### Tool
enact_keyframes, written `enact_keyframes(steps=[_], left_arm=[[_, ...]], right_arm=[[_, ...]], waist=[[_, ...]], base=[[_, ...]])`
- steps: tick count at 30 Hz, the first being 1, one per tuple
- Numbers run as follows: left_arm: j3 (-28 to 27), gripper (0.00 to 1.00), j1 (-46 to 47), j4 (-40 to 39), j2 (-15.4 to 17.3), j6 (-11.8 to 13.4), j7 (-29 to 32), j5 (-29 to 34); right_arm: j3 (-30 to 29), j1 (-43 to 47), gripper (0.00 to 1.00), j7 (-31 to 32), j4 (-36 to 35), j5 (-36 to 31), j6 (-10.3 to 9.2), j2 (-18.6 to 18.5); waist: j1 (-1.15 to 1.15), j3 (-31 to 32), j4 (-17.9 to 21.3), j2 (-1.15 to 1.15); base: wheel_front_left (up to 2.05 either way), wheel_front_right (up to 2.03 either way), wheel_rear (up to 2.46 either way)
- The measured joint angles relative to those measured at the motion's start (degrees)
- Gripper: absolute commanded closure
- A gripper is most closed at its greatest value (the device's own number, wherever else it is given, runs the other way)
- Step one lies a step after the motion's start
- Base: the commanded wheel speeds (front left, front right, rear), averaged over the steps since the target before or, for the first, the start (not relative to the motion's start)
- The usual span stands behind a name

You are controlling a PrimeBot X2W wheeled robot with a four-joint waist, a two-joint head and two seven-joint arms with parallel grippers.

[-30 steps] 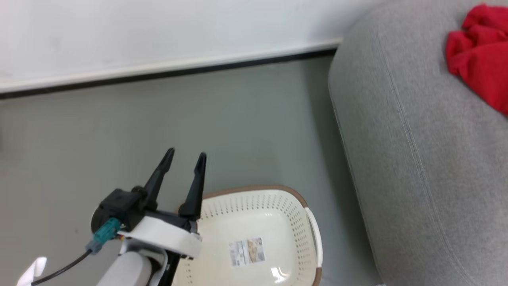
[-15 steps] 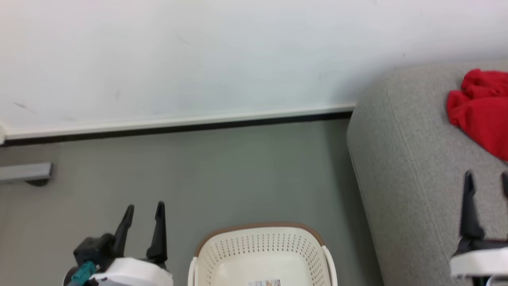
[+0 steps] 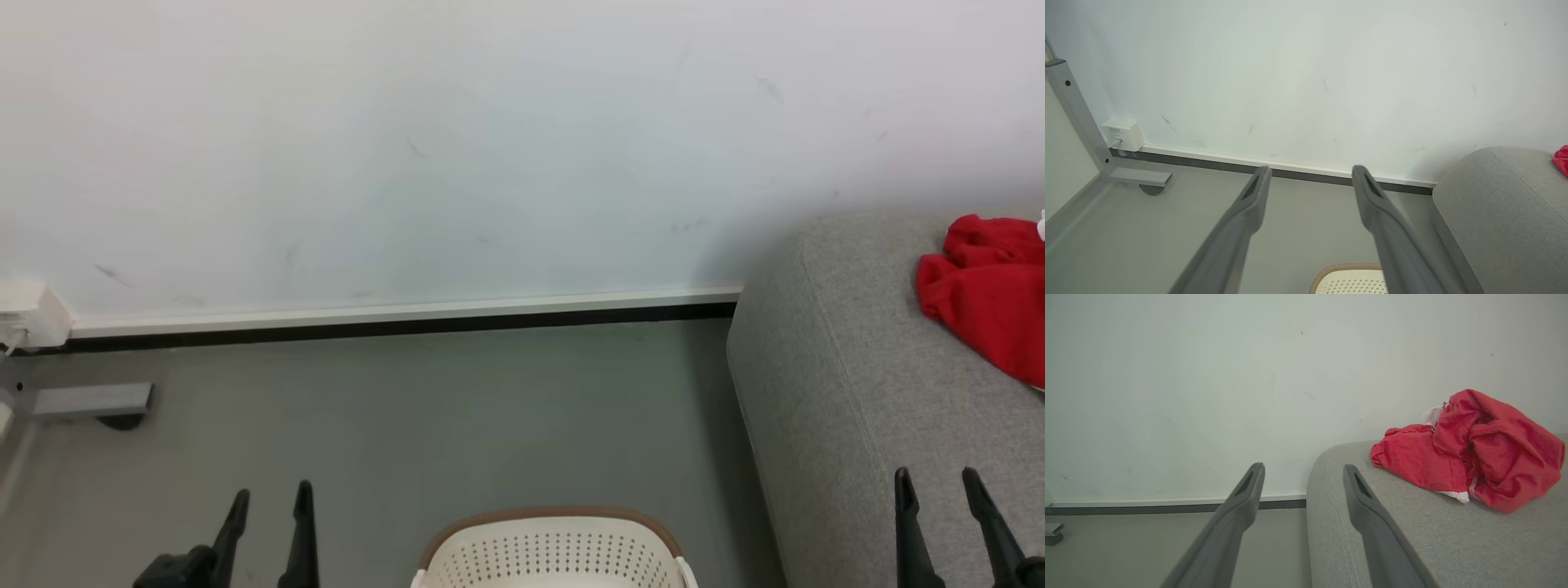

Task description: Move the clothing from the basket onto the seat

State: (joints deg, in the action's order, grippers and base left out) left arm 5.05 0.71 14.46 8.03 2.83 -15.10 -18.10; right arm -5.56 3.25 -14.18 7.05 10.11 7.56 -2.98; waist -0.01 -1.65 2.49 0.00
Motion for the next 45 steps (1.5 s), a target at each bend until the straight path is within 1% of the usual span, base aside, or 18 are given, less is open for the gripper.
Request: enact_keyframes(steps=[7, 21, 43, 45], left_arm=[[-2.01, 0.0, -1.94, -0.63, -1.35, -1.1, 0.0, 2.59], [-3.85, 0.0, -2.35, -1.13, -3.1, -2.85, -0.01, 5.83], [-6.06, 0.0, -2.47, -1.1, -4.34, -4.41, -0.02, 7.62], [-6.0, 0.0, -2.5, -1.01, -4.36, -5.31, -0.01, 7.64]], right_arm=[[0.88, 0.6, 0.0, -0.48, 1.03, 0.58, 0.0, 0.03], [2.97, 0.41, 0.0, -0.6, 2.31, 1.08, 0.0, 0.05], [3.27, 0.42, 0.0, -0.86, 2.89, 2.05, -0.01, 0.05], [3.39, 0.42, 0.0, -0.86, 2.9, 2.08, 0.0, 0.05]], waist=[[0.0, 1.84, -0.45, 0.0], [0.01, 2.63, -1.27, 0.0], [0.01, 3.47, -0.75, 0.0], [0.01, 3.56, -0.59, 0.0]], base=[[0.0, 0.0, 0.0], [0.0, 0.0, 0.0], [0.0, 0.0, 0.0], [0.0, 0.0, 0.0]])
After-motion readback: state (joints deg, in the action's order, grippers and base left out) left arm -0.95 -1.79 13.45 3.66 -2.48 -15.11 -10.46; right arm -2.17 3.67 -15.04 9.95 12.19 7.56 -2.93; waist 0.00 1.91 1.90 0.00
